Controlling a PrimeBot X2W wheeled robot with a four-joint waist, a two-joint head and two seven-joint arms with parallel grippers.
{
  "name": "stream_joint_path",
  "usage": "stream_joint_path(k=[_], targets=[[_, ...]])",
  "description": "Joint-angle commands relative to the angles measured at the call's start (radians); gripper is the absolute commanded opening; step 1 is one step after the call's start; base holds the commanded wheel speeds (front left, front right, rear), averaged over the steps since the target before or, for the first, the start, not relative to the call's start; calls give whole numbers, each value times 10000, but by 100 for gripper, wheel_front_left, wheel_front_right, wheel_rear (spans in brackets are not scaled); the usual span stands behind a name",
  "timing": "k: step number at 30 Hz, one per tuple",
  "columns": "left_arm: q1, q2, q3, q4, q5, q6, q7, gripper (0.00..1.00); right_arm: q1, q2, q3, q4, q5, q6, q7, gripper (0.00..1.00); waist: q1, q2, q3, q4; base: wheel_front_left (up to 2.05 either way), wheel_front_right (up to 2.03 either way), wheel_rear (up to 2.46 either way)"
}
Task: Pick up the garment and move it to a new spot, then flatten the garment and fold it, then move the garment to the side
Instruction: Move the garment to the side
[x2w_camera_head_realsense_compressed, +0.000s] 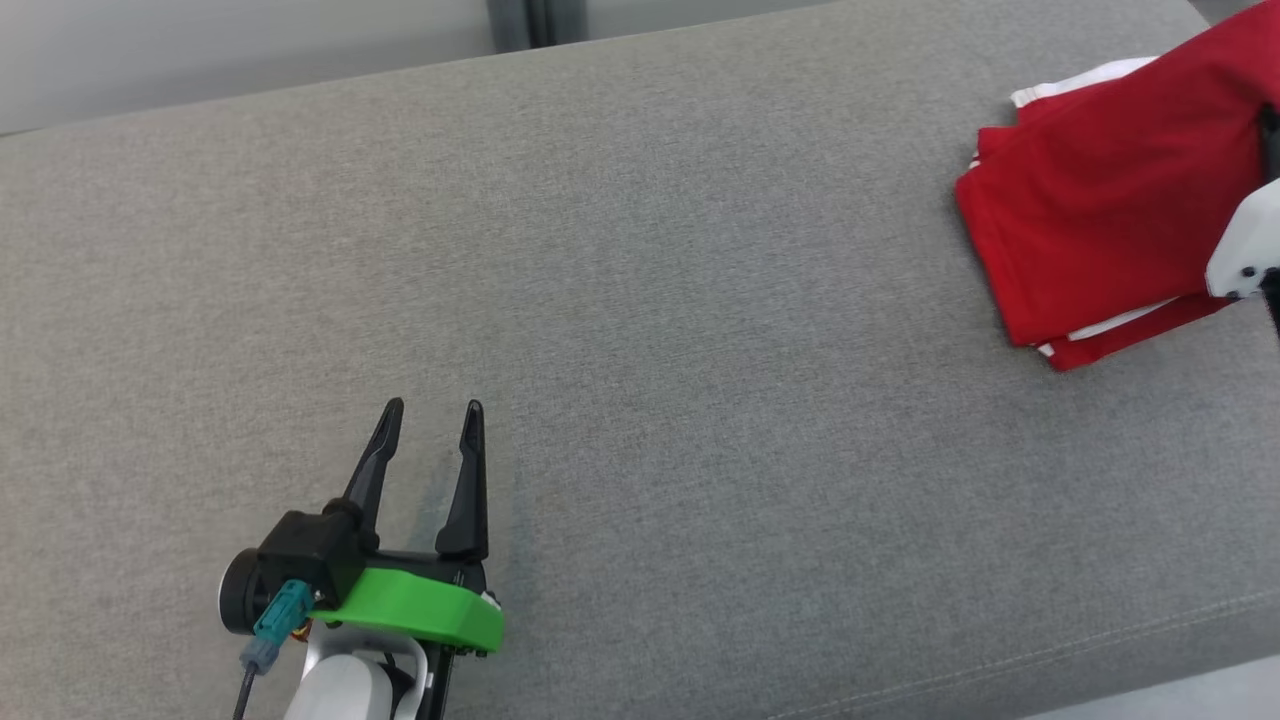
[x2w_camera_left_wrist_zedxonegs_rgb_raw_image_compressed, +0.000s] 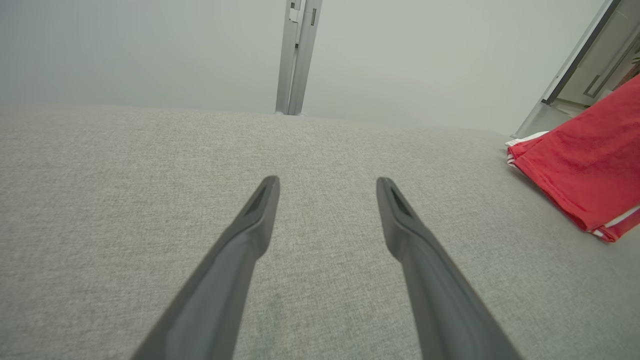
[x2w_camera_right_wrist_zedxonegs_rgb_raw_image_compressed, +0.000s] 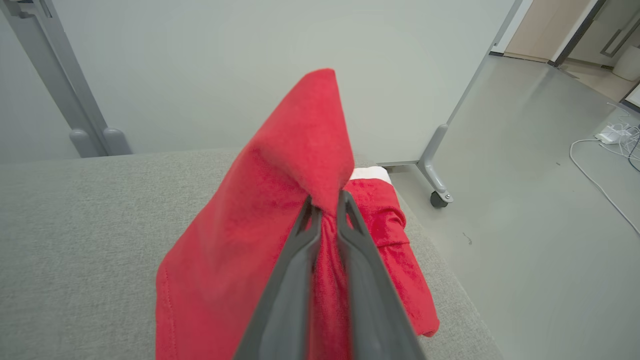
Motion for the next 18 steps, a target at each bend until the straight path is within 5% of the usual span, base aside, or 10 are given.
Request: stream_joint_path(k=[1,13,15,16,18], targets=[[57,22,4,-28,-35,-6,-29,100,-181,-113,-67,104,-115,-20,-148,0,-1,0,-35,438,0,0,0],[-221,16,-49,-153,187,-20,-29,100,-1290,-1469,-1445,1956,-1018,-20,-967,0,-1,0,743,1005,0,0,0],[-263,16,-16,-180,221,-32,-29,100,-1405,-1713,-1495,2103,-1543,-20,-1374,50,-1,0,895,1001,0,0,0],[-286,16,-3,-181,264,-43,-29,100,-1505,-1797,-1716,2203,-1818,-22,-1663,100,-1,0,980,989,0,0,0],[-344,16,-11,-190,312,-64,-29,100,-1563,-1767,-2047,2424,-2457,-20,-2017,100,-1,0,1096,987,0,0,0]])
